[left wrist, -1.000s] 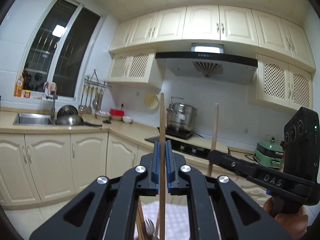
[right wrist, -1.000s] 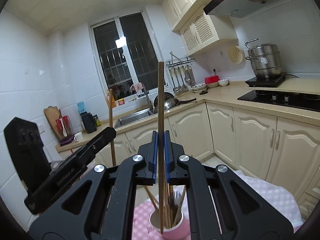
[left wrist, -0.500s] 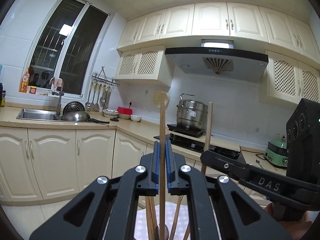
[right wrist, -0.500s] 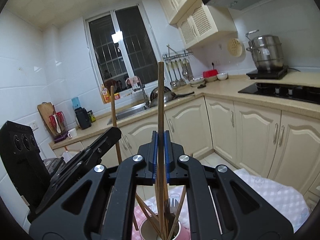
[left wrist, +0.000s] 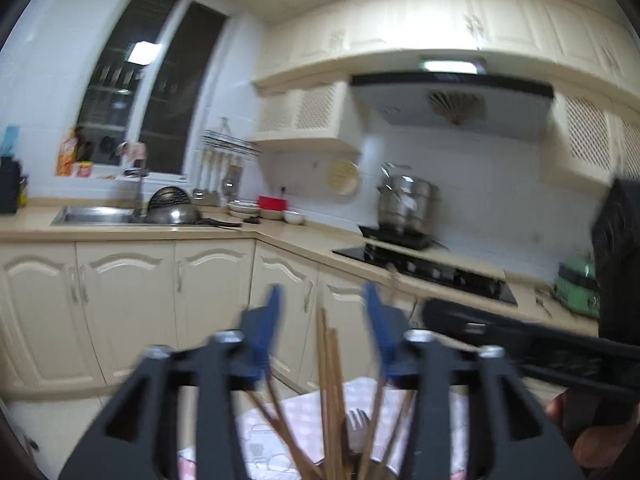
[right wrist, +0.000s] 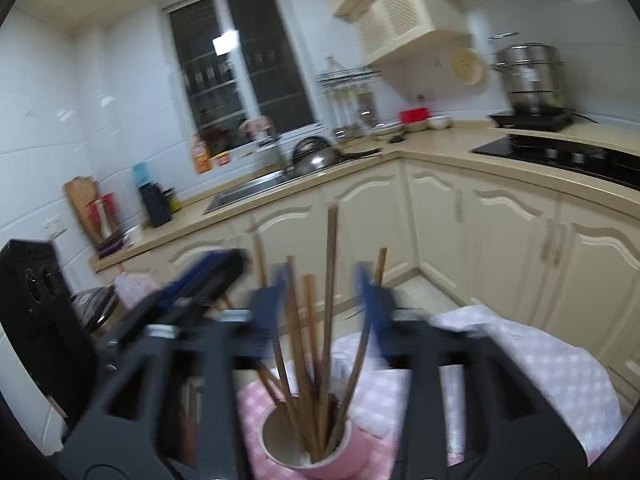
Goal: Organize utensils
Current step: 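Open both tools and raise them away from the pink cup, then lower both open tools toward the light-blue knife and last chopstick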
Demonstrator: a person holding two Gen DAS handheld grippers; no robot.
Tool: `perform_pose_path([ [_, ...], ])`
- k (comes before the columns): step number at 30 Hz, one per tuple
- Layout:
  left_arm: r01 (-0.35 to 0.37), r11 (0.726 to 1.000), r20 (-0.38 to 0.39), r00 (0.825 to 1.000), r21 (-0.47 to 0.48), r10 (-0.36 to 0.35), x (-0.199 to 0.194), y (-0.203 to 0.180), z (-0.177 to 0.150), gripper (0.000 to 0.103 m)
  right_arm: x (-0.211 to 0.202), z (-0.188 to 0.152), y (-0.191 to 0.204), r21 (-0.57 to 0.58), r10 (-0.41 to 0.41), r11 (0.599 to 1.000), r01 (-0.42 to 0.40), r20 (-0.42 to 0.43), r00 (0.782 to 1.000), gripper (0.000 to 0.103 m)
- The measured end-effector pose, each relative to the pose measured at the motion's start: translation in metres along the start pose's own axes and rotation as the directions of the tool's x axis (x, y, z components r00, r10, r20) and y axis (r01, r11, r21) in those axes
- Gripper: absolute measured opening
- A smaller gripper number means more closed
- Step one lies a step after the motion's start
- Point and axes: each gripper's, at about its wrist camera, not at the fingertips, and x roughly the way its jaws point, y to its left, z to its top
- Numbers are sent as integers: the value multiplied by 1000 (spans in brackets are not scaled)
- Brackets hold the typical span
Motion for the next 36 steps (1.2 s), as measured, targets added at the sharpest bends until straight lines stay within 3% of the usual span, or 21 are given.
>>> perform_pose_path([
  [1,5,1000,4,1000,-25,-4,-5,6,2,86,-8,1,-7,28,8,1000,-9,22,1000,84],
  [3,0,999,14,1000,-34,1,-15,10,7,89,-19,4,-15,53,0,999,-1,36,999,85],
  [5,-11,1000,5,1000,-8,11,-24,9,12,93,-28,5,-20,62,-4,998,1,42,999,94],
  [8,-27,1000,-22,999,16,27,-40,6,18,98,-44,7,-25,75,-18,997,15,48,999,97],
  [16,-66,993,-62,995,97,72,-80,-11,23,98,-82,9,-35,97,-42,995,39,25,999,97],
  [23,-57,989,-95,993,133,70,-103,-24,23,98,-116,7,-33,61,-70,996,70,-6,998,97],
  [36,-25,986,-191,980,163,56,-115,-49,3,98,-152,-16,-47,73,-118,990,123,-75,990,97],
])
